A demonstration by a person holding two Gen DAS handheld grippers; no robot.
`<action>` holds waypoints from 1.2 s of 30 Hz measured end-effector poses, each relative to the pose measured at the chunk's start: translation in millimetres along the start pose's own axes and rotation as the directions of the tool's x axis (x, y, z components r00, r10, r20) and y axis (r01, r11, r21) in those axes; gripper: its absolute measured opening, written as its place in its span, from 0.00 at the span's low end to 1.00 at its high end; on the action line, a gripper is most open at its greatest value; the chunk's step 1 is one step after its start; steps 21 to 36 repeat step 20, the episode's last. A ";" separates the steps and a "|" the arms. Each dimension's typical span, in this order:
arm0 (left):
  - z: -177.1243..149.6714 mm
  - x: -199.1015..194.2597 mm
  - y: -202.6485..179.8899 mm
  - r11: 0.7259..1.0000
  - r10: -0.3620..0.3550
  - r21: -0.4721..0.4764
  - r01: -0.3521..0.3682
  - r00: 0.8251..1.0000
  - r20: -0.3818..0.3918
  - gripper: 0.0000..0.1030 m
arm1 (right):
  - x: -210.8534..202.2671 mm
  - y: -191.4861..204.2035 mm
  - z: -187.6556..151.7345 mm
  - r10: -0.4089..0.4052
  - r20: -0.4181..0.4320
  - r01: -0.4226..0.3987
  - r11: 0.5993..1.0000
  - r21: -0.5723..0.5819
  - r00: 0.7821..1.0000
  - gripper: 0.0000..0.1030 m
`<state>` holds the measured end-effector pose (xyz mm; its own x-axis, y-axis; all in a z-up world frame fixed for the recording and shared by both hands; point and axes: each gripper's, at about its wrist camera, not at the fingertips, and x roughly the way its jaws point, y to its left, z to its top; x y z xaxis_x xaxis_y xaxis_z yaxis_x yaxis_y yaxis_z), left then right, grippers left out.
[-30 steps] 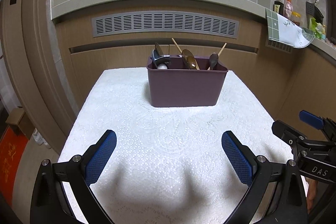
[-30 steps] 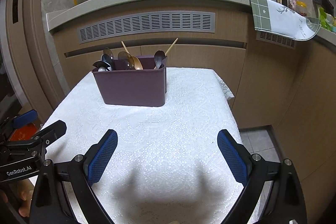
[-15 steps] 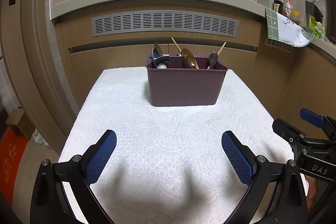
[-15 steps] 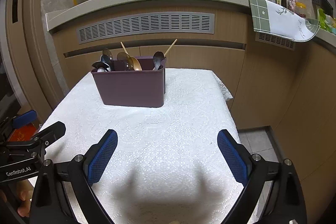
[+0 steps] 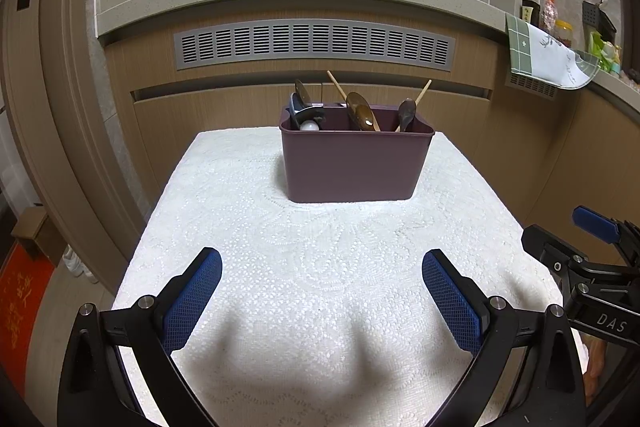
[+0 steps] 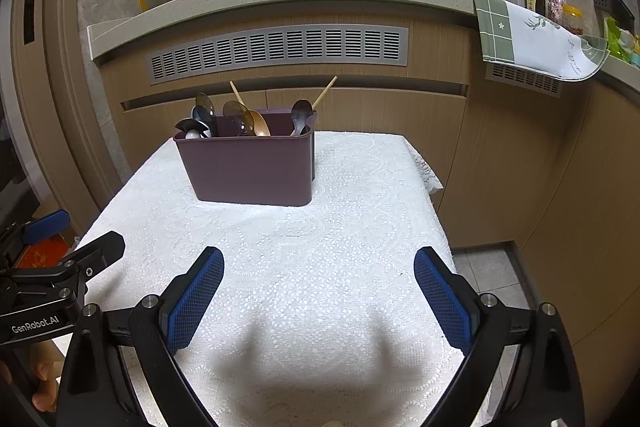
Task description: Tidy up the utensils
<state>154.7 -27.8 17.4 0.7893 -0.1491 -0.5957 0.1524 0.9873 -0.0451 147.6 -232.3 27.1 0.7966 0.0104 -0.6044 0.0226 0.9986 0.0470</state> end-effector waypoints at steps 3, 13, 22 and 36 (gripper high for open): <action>0.0 0.0 0.2 1.000 0.000 -0.001 0.000 1.000 0.000 0.97 | 0.5 -0.2 0.3 0.003 -0.001 -0.003 1.000 0.002 1.000 0.92; 0.0 -1.0 1.3 1.000 0.011 0.001 -0.011 1.000 0.004 0.97 | 0.2 -0.1 0.3 0.002 0.003 -0.002 1.000 -0.002 1.000 0.95; -1.4 -1.1 1.3 1.000 0.018 0.006 -0.018 1.000 0.008 0.97 | 1.2 -0.4 -0.2 0.008 0.005 -0.008 1.000 0.000 1.000 0.97; -1.4 -1.1 1.3 1.000 0.018 0.006 -0.018 1.000 0.008 0.97 | 1.2 -0.4 -0.2 0.008 0.005 -0.008 1.000 0.000 1.000 0.97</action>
